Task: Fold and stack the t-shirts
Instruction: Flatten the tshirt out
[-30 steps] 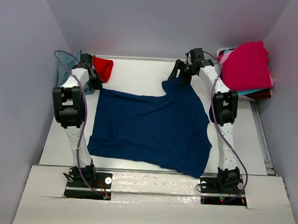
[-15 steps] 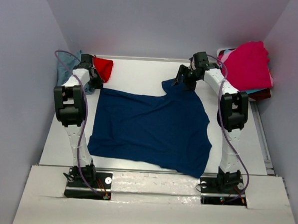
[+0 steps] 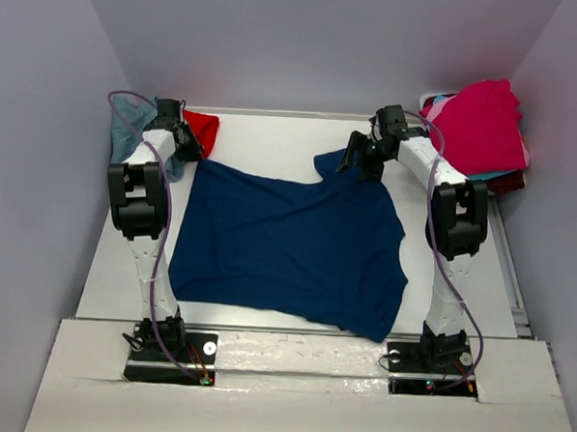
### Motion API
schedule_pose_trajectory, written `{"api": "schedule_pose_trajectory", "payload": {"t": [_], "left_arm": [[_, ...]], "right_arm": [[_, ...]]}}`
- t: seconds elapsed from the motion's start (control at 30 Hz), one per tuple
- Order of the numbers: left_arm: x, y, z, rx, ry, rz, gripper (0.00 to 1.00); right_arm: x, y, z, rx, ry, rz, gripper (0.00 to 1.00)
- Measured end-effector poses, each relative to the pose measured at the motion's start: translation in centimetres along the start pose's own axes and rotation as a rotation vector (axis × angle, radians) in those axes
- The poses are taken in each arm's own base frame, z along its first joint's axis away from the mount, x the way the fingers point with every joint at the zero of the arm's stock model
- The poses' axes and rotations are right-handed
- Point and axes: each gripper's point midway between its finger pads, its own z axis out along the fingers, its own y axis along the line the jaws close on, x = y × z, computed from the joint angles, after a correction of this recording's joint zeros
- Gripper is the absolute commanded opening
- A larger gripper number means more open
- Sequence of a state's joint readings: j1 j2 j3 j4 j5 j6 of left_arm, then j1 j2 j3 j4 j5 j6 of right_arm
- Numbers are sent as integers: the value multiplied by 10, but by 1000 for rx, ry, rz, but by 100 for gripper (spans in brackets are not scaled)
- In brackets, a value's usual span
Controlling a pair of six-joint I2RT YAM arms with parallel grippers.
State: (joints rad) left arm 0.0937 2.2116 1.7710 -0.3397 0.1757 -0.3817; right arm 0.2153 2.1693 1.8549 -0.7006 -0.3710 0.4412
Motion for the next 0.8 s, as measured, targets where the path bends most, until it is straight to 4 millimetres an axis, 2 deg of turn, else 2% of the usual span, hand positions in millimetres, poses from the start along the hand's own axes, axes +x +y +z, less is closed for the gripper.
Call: {"api": "schedule_pose_trajectory", "payload": {"t": [0.07, 0.1, 0.2, 0.3, 0.43, 0.53, 0.63, 0.8], "left_arm": [[2, 0, 3, 3, 7, 1, 30], [2, 0, 4, 5, 9, 0, 48], [4, 1, 6, 6, 11, -1, 70], [4, 2, 8, 10, -3, 4, 76], [17, 8, 6, 0, 16, 0, 76], [23, 7, -3, 0, 19, -2, 75], [28, 1, -27, 5, 10, 6, 75], [30, -30, -75, 65, -47, 56, 74]], "right_arm": [[0, -1, -2, 5, -4, 0, 75], [1, -1, -2, 7, -7, -1, 75], [2, -4, -1, 18, -10, 2, 75], [4, -7, 1, 26, -7, 10, 75], [4, -11, 2, 42, -13, 14, 74], [1, -16, 3, 75, -29, 25, 74], [-3, -23, 2, 117, -50, 39, 72], [-13, -30, 2, 177, -83, 64, 65]]}}
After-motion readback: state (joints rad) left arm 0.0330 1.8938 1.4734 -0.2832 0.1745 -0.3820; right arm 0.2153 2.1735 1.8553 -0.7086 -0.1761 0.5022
